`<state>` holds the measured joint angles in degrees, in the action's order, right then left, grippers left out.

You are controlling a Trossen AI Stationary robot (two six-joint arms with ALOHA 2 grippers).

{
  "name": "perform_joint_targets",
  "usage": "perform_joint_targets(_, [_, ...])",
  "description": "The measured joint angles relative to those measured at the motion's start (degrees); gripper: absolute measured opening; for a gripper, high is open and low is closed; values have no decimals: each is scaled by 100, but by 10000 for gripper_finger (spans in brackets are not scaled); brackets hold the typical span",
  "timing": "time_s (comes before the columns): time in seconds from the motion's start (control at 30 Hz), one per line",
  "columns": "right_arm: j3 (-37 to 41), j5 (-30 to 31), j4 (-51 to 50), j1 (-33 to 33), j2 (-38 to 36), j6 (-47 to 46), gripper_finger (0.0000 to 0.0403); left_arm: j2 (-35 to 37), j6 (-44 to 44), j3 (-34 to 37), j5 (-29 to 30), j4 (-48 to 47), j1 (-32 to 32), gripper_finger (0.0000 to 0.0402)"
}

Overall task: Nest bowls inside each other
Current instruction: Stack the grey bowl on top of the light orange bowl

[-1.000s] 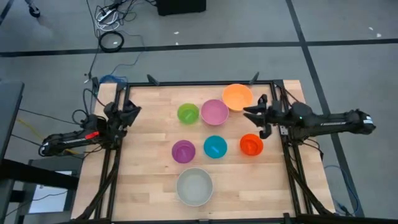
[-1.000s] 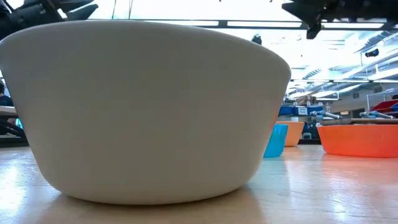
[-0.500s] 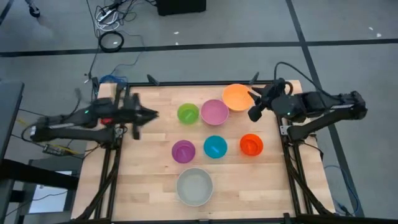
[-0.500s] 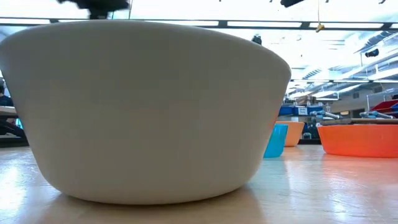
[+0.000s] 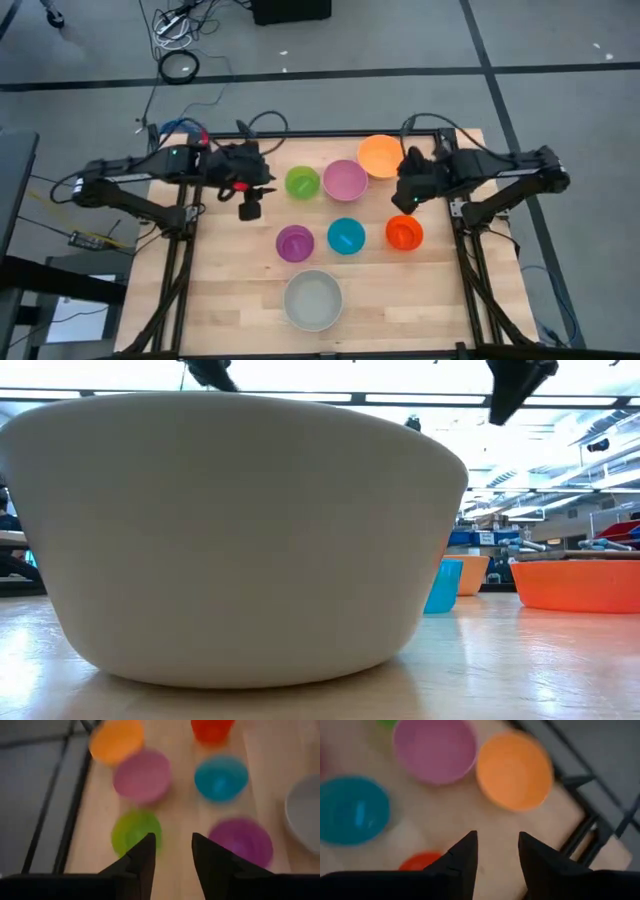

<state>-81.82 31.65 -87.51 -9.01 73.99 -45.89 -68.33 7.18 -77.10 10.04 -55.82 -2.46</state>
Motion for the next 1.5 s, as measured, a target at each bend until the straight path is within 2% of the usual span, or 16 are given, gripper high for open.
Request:
perform_joint_targets(0.2, [457,-659,533,-390,10,-299,143,-27,-404,-114,-315,-989,381,138])
perform_joint_targets(0.43, [1047,-1085,1066,-674,141,-750,144,-29,-1748,59,-574,-1408,1031,138])
perform_joint_targets(0.57, [1421,-1908,2341,-714,187,-579,147,-69,-2544,314,-927,-1229,1443,138])
perform_joint_targets(0.73, [1930,-3160,4486,-717,195,-460,153,-120,-3420,793,-1267,-299,2016,138])
perform_joint_targets(0.83, [2137,-3612,5382,-782,342,-564,154,-149,-3959,1160,-1404,329,2343,138])
perform_joint_targets(0.97, [2198,-3754,5929,-962,810,-732,154,-142,-4503,1615,-1386,1111,2720,138])
perform_joint_targets(1.2, [2177,-3787,7031,-1200,1987,-881,154,-138,-5515,2281,-805,1771,3157,138])
perform_joint_targets(1.33, [1942,-3738,7177,-1234,2500,-914,154,-144,-6195,2587,-572,2191,3417,138])
perform_joint_targets(1.5, [1628,-3606,7154,-1317,2821,-914,154,-143,-6627,2950,-218,3080,3769,138])
